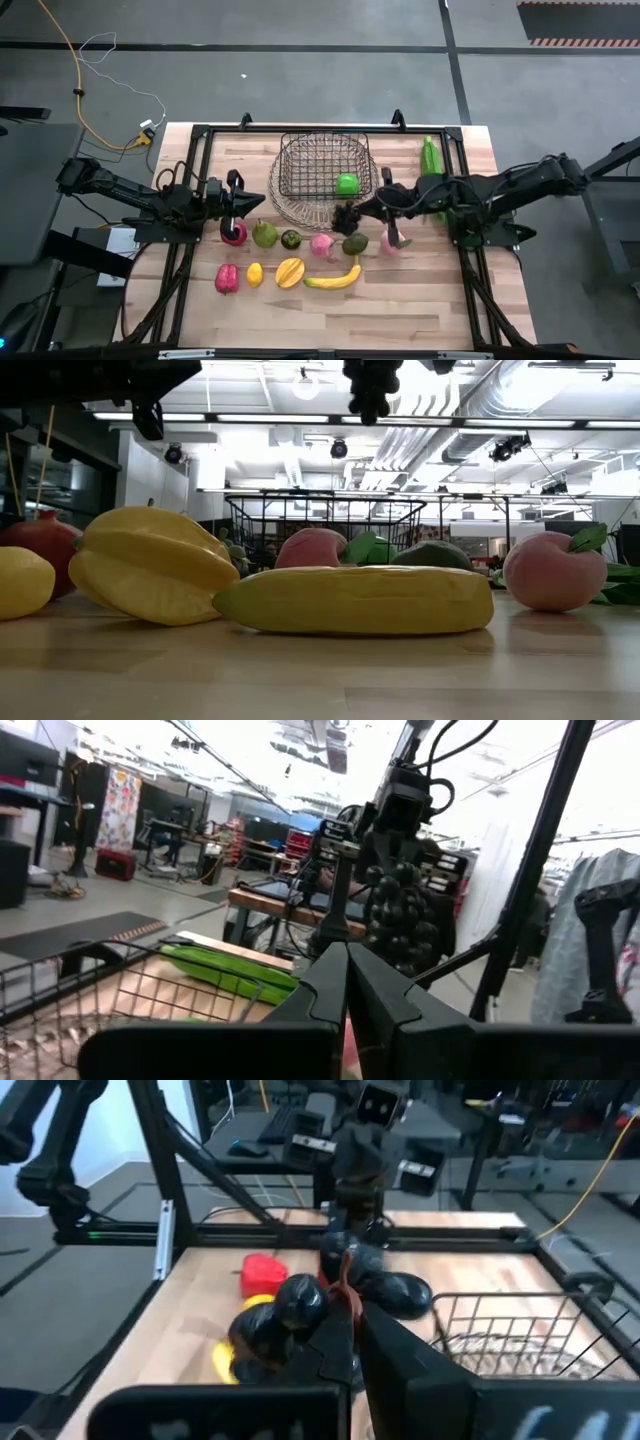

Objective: Build produce basket
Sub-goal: Put the grapes into the black wire basket

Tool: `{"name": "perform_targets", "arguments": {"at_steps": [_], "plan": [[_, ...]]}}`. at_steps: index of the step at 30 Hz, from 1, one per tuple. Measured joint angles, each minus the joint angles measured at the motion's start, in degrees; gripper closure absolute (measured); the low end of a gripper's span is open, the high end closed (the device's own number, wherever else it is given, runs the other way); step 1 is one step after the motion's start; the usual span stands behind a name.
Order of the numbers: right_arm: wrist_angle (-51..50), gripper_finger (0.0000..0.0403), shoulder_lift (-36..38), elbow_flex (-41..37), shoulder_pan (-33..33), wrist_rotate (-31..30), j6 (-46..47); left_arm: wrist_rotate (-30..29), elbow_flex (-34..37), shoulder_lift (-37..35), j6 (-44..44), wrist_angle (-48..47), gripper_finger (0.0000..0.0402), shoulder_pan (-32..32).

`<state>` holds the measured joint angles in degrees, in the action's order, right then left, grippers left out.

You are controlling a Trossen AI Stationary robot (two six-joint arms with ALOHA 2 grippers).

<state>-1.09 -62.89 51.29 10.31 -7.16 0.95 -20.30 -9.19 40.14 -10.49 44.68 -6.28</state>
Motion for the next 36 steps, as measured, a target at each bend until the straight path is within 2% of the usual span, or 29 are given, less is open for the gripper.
{"name": "perform_targets", "arguments": {"at_steps": [13,22,31,36], "plan": [[3.4,0.0403,-2.99,-0.05,-4.36,-2.08,-3.39,2.34,0.0,0.0,-2.73,-0.35,0.0401,0.0],[26.89,0.0403,-2.99,-13.09,-9.45,0.34,-2.47,2.58,0.0,-0.02,-2.42,-0.32,0.0401,0.0],[33.6,0.0403,-3.21,-17.1,-11.97,0.62,-2.26,1.81,0.0,0.0,-2.39,-0.35,0.0401,0.02],[36.09,0.0403,-3.23,-18.99,-11.29,-2.41,-1.36,1.66,0.0,-0.01,-1.74,-0.35,0.0401,0.02]]}}
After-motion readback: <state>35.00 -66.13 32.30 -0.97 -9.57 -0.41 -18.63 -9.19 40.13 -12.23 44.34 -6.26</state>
